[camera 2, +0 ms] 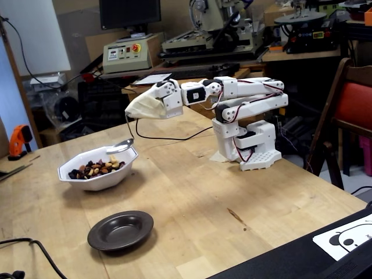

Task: Use spoon to transfer food from the white bowl to brown plate

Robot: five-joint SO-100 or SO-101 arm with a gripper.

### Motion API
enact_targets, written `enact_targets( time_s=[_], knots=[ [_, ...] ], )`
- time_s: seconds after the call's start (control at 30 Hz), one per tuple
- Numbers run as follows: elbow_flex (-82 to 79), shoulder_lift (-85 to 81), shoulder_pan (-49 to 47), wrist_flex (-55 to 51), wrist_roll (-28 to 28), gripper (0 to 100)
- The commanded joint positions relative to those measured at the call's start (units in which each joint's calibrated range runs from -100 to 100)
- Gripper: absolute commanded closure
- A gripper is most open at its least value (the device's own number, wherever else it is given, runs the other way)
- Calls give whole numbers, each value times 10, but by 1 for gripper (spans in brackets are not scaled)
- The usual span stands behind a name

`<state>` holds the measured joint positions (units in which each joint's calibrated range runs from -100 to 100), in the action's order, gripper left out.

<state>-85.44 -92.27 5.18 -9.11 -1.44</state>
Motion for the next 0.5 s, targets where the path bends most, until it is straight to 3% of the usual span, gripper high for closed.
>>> enact_targets(
  time_s=[0.0,0.47],
  knots=[
    [115,62,-2,0,-2,97],
    [286,286,-2,9,0,97]
  ],
)
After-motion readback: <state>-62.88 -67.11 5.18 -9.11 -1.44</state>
